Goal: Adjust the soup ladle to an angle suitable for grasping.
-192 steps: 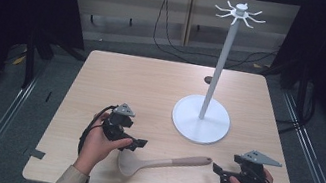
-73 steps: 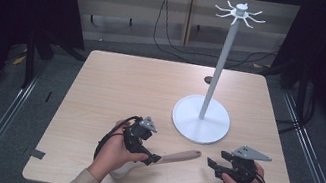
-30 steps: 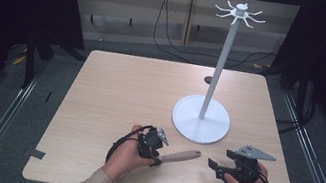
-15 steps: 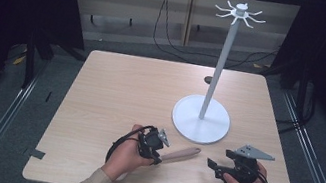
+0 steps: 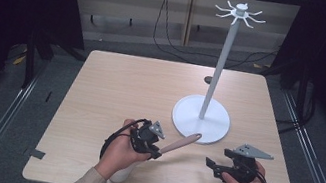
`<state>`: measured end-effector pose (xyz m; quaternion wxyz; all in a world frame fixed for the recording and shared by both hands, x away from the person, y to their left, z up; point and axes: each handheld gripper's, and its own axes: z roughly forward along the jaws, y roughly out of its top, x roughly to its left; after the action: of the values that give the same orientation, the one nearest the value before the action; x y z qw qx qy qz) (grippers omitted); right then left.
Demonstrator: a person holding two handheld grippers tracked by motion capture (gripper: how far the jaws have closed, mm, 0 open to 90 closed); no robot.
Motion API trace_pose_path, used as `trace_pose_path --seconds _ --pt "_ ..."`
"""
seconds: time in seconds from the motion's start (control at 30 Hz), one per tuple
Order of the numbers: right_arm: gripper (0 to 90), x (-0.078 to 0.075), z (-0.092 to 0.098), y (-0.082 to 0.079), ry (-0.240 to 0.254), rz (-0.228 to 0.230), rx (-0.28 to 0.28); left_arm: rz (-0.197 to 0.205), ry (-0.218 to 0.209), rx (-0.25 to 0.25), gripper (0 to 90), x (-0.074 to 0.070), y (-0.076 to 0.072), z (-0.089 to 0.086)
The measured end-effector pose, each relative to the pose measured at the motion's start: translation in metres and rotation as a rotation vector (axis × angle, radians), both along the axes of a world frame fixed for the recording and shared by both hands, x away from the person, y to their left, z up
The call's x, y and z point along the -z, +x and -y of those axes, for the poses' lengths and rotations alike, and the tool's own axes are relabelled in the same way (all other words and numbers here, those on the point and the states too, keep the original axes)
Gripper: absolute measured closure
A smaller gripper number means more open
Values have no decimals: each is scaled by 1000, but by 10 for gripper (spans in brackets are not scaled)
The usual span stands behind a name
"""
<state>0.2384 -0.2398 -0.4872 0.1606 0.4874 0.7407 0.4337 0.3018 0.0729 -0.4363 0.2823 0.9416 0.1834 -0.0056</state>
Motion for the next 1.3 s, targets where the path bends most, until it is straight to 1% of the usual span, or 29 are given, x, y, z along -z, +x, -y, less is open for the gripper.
trace_pose_path --seconds 0.07,0.1,0.17,0.2,0.23,0.27,0.3,0.33,0.37,0.4,0.43,0.47,0.5,0.53,0.57,0.6,0.63,0.7,0.73,0.8,0.83,0.9,1.0,1.03,1.07,1.17,1.23,1.3 --pt "179 0 0 0 3 0 1 5 -17 -6 789 -4 0 -2" --pt "179 0 0 0 4 0 1 8 -17 4 789 -5 1 -3" --pt "178 0 -1 0 6 1 1 18 -32 12 789 -9 2 -5" --pt "178 0 -1 0 6 3 0 14 -46 -5 789 -10 1 -5" --pt "178 0 -1 0 6 3 0 19 -71 -20 789 -11 0 -5" --pt "178 -1 -1 0 8 4 1 25 -74 -12 789 -13 1 -7" --pt "177 0 -1 0 7 7 0 25 -88 -20 789 -14 1 -7" --pt "177 0 -1 0 7 8 -1 28 -93 -12 789 -15 2 -9" --pt "177 0 -1 0 7 8 -1 25 -118 -14 789 -15 3 -9" --pt "176 0 -2 0 7 9 -3 35 -128 -24 789 -16 3 -10" --pt "176 0 -2 0 7 13 -3 32 -131 -22 789 -18 3 -11" --pt "176 0 -2 0 7 13 -3 40 -137 -29 789 -18 3 -11" --pt "175 0 -3 0 8 13 -6 35 -163 -44 789 -18 2 -11" --pt "175 0 -3 1 9 13 -7 43 -153 -35 789 -20 3 -13" --pt "174 0 -4 1 10 13 -8 44 -186 -58 789 -20 2 -13" --pt "173 0 -5 1 8 13 -10 37 -194 -55 789 -20 3 -14" --pt "173 0 -6 1 9 14 -10 49 -194 -63 789 -21 3 -14" --pt "171 -1 -8 1 13 17 -17 56 -223 -72 789 -23 3 -16" --pt "171 -2 -9 1 13 19 -20 72 -241 -79 789 -24 3 -16" --pt "170 -2 -11 1 13 20 -23 85 -263 -103 789 -27 2 -19" --pt "169 -3 -12 0 13 26 -25 91 -294 -117 789 -28 2 -20" --pt "168 -5 -15 0 7 33 -30 104 -307 -135 789 -31 2 -22" --pt "167 -8 -20 0 5 43 -34 134 -338 -162 789 -32 2 -25" --pt "168 -10 -22 0 5 54 -38 138 -342 -165 789 -32 2 -26" --pt "168 -11 -23 0 5 57 -40 141 -342 -175 789 -33 2 -26" --pt "168 -15 -30 -1 18 72 -51 154 -360 -191 789 -34 1 -26" --pt "171 -18 -36 -1 25 81 -66 158 -357 -195 789 -35 0 -25" --pt "188 -20 -42 0 36 87 -78 162 -374 -196 789 -34 0 -23"
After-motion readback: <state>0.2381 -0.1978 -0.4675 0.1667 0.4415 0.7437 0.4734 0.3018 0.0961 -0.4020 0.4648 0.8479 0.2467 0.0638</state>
